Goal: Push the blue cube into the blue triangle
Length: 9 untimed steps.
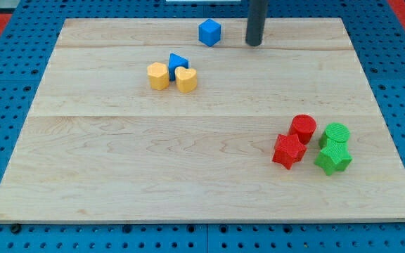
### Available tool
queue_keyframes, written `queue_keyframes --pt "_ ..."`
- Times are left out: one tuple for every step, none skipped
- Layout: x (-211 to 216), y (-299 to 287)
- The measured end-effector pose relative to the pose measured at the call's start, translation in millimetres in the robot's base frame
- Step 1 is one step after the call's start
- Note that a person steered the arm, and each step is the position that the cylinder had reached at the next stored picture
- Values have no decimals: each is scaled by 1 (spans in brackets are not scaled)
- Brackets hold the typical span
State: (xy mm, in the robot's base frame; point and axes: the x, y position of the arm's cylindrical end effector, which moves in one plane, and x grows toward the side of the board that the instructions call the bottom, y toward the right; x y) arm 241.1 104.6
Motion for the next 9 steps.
queue_keyframes --pt "-42 -17" --pt "-48 -46" --pt "-40 -66" --pt "-29 -85" --pt "-10 -86" --pt "6 -100" --pt "26 -116" --pt "41 -137" --pt "53 -152"
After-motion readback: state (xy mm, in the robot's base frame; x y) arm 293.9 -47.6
